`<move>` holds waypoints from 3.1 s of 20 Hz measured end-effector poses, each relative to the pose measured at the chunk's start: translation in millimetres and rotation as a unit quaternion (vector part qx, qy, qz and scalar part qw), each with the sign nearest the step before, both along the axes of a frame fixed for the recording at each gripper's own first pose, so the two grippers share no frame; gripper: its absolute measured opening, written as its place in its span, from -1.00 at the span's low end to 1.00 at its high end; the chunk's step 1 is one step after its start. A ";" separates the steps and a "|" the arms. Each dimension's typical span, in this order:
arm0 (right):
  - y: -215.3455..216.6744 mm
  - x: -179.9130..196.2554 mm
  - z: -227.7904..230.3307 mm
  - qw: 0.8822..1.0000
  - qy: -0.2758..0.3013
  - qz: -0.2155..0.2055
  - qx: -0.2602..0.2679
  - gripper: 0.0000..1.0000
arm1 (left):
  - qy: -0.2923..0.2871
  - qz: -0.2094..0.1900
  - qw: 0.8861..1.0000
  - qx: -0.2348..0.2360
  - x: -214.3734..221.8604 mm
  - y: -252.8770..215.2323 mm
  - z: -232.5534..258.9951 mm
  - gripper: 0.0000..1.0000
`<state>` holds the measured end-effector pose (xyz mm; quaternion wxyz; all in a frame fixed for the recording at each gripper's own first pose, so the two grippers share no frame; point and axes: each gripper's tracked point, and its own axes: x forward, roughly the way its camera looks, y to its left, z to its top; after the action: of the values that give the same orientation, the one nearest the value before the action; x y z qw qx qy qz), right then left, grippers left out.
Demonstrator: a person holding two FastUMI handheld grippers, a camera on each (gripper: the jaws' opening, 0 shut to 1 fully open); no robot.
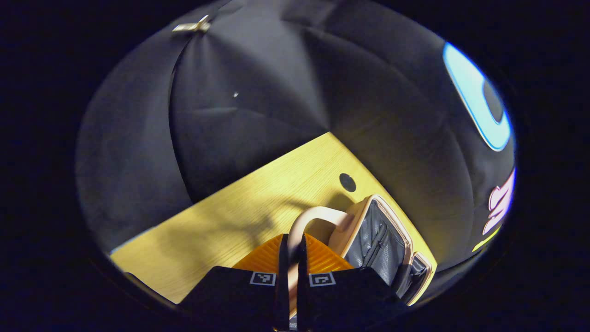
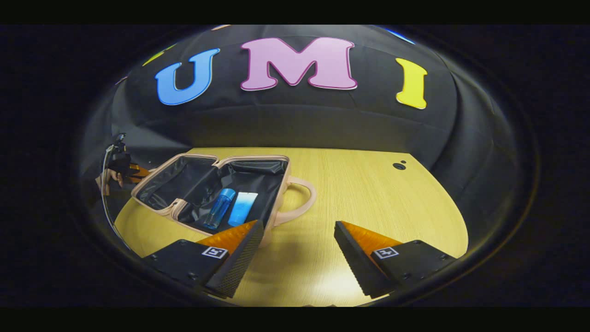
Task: First open the suitcase, pack the skin care products into it, and then close the suitcase.
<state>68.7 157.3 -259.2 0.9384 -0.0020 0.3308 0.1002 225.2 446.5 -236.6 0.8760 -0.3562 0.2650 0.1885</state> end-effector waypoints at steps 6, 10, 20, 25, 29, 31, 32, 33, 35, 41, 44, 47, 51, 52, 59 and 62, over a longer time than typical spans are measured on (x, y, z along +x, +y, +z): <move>-14.5 2.6 12.6 1.000 -0.009 -0.005 0.019 0.96 | -0.107 -0.060 0.983 0.137 -25.5 -13.0 173.1 -0.84; -37.8 6.7 17.2 0.999 -0.009 -0.012 0.031 0.95 | -0.169 -0.105 0.956 0.214 -55.5 -95.1 278.1 -0.87; -109.8 35.5 24.0 0.999 -0.018 -0.033 0.038 0.96 | -0.179 -0.232 0.931 0.216 -54.3 -367.1 270.4 -0.87; -127.9 38.4 17.8 0.999 -0.003 -0.030 0.046 0.96 | -0.128 -0.279 0.929 0.209 -37.7 -440.4 186.8 -0.87; -139.3 43.8 19.5 0.999 -0.019 -0.022 0.023 0.96 | -0.098 -0.312 0.915 0.238 -29.5 -464.6 146.4 -0.87; -143.3 46.7 27.4 0.999 -0.026 -0.028 0.027 0.96 | -0.084 -0.319 0.920 0.213 -31.4 -470.3 138.3 -0.84; -145.1 47.6 34.4 0.998 -0.031 -0.034 0.030 0.96 | -0.089 -0.318 0.924 0.192 -36.5 -477.8 142.2 -0.70; -147.3 47.8 40.7 0.998 -0.036 -0.038 0.032 0.96 | -0.111 -0.311 0.928 0.174 -38.5 -480.9 157.3 -0.54; -150.0 44.2 55.4 0.997 -0.046 -0.045 0.036 0.96 | -0.160 -0.305 0.922 0.176 -44.1 -473.9 193.6 -0.31; -137.2 12.6 146.7 0.990 -0.139 -0.019 0.018 0.95 | -0.248 -0.256 0.884 0.301 -133.5 -421.5 308.8 0.92; -121.4 -22.0 188.9 0.985 -0.170 -0.007 0.038 0.95 | -0.265 -0.212 0.887 0.313 -177.7 -405.2 336.9 0.93; -112.3 -49.7 224.6 0.974 -0.228 0.011 0.015 1.00 | -0.252 -0.187 0.893 0.321 -192.3 -391.2 333.5 0.93; -90.6 -90.4 238.5 0.968 -0.246 0.025 0.028 0.95 | -0.247 -0.166 0.901 0.316 -207.7 -374.2 328.2 0.93; -86.3 -99.0 236.6 0.969 -0.243 0.029 0.030 0.92 | -0.245 -0.160 0.902 0.317 -211.0 -370.0 327.9 0.93; -78.2 -136.5 248.2 0.967 -0.249 0.020 0.053 0.92 | -0.219 -0.161 0.903 0.333 -226.1 -357.5 317.0 0.93; -81.4 -146.4 244.7 0.968 -0.246 0.012 0.056 0.92 | -0.214 -0.165 0.907 0.323 -229.7 -358.5 313.3 0.92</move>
<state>-77.7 76.0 -14.5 0.9882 0.0220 0.0839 0.1259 -4.5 88.1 76.7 0.9974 -0.0370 0.0512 0.0357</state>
